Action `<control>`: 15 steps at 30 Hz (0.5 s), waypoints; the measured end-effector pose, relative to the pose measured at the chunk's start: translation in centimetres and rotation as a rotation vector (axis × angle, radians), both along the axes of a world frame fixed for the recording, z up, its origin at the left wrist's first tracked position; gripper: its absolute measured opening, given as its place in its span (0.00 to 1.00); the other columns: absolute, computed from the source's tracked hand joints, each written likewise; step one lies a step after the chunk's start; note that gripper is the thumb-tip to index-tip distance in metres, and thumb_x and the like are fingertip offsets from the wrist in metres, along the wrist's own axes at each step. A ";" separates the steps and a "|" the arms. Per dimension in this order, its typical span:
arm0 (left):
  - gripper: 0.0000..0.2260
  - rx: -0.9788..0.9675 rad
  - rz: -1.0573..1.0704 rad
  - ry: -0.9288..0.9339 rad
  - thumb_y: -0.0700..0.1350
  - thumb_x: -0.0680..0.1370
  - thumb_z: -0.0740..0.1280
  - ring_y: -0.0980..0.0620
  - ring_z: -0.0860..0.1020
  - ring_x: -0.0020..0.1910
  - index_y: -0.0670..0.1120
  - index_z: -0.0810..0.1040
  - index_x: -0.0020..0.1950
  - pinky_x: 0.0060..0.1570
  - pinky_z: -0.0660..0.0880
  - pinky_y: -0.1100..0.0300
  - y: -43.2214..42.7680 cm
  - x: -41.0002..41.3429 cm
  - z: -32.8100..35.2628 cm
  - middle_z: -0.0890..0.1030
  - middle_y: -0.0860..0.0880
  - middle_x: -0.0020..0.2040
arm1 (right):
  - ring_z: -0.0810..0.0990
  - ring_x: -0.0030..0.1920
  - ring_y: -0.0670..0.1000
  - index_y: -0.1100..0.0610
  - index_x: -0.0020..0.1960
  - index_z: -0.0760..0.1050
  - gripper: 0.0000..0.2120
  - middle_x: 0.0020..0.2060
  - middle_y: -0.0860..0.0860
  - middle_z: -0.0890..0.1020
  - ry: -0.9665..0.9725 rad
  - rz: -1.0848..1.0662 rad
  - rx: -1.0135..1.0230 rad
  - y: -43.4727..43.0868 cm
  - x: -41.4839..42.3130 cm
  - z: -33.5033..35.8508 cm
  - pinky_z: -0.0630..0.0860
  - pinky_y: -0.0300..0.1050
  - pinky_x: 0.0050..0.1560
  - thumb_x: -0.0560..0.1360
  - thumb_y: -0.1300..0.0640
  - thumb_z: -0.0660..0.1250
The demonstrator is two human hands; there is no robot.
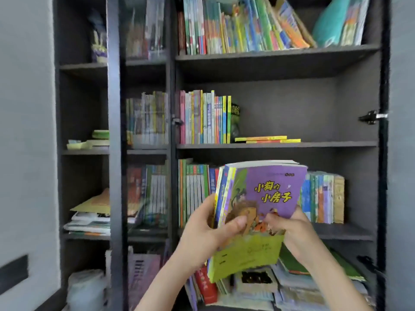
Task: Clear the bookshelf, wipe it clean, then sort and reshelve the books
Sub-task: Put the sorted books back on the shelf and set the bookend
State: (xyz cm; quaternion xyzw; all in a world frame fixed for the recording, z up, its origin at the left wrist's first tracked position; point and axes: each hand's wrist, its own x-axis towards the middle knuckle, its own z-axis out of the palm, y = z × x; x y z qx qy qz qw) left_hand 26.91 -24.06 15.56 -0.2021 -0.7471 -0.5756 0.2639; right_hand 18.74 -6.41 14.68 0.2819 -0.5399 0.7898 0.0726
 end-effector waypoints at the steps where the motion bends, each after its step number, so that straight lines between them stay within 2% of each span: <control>1: 0.16 -0.047 0.016 -0.001 0.50 0.70 0.75 0.55 0.82 0.50 0.54 0.77 0.55 0.48 0.77 0.64 0.8 -1.9 0.8 0.84 0.56 0.50 | 0.84 0.35 0.47 0.59 0.51 0.74 0.51 0.36 0.49 0.86 0.009 -0.014 -0.003 0.9 -1.6 1.0 0.77 0.35 0.33 0.31 0.43 0.84; 5: 0.10 -0.150 0.171 0.141 0.48 0.72 0.74 0.65 0.80 0.43 0.59 0.76 0.48 0.44 0.75 0.69 3.7 -9.3 5.3 0.82 0.65 0.45 | 0.83 0.30 0.46 0.59 0.46 0.74 0.50 0.32 0.48 0.85 0.120 -0.057 -0.034 3.3 -8.5 5.8 0.74 0.32 0.28 0.27 0.42 0.82; 7: 0.10 -0.122 0.189 0.229 0.46 0.72 0.74 0.67 0.79 0.41 0.58 0.76 0.46 0.42 0.75 0.70 4.9 -12.8 8.4 0.82 0.66 0.43 | 0.83 0.31 0.47 0.60 0.46 0.75 0.50 0.33 0.49 0.85 0.202 -0.049 -0.054 4.4 -11.9 9.0 0.75 0.33 0.30 0.28 0.43 0.83; 8: 0.09 -0.108 0.198 0.274 0.46 0.72 0.74 0.66 0.80 0.41 0.57 0.77 0.47 0.43 0.76 0.67 5.6 -14.6 9.9 0.82 0.64 0.43 | 0.84 0.32 0.46 0.59 0.47 0.75 0.49 0.33 0.48 0.85 0.258 -0.037 -0.054 5.0 -13.6 10.9 0.75 0.33 0.30 0.29 0.43 0.83; 10: 0.08 -0.087 0.221 0.353 0.46 0.72 0.74 0.65 0.80 0.41 0.54 0.77 0.48 0.43 0.78 0.64 6.9 -17.9 12.7 0.84 0.59 0.42 | 0.84 0.35 0.45 0.58 0.49 0.75 0.43 0.37 0.47 0.86 0.369 -0.036 -0.025 6.0 -16.6 14.7 0.76 0.32 0.32 0.38 0.44 0.83; 11: 0.08 -0.077 0.230 0.383 0.47 0.73 0.73 0.66 0.80 0.41 0.54 0.77 0.48 0.41 0.77 0.67 7.6 -19.8 14.3 0.83 0.58 0.41 | 0.84 0.37 0.46 0.57 0.51 0.75 0.37 0.38 0.47 0.86 0.409 -0.019 -0.004 6.6 -18.6 16.7 0.76 0.33 0.34 0.45 0.47 0.83; 13: 0.08 -0.052 0.276 0.442 0.47 0.73 0.73 0.70 0.78 0.39 0.55 0.74 0.46 0.37 0.72 0.74 8.6 -23.0 16.9 0.81 0.60 0.40 | 0.85 0.40 0.46 0.57 0.54 0.75 0.24 0.41 0.47 0.86 0.467 -0.010 0.055 7.2 -22.4 20.1 0.78 0.35 0.38 0.60 0.57 0.75; 15: 0.08 -0.007 0.355 0.516 0.47 0.74 0.72 0.73 0.76 0.39 0.52 0.74 0.48 0.35 0.69 0.77 9.1 -26.0 19.0 0.79 0.61 0.40 | 0.84 0.45 0.46 0.57 0.59 0.74 0.19 0.46 0.46 0.85 0.524 -0.083 0.171 7.4 -25.9 22.9 0.78 0.36 0.45 0.69 0.61 0.69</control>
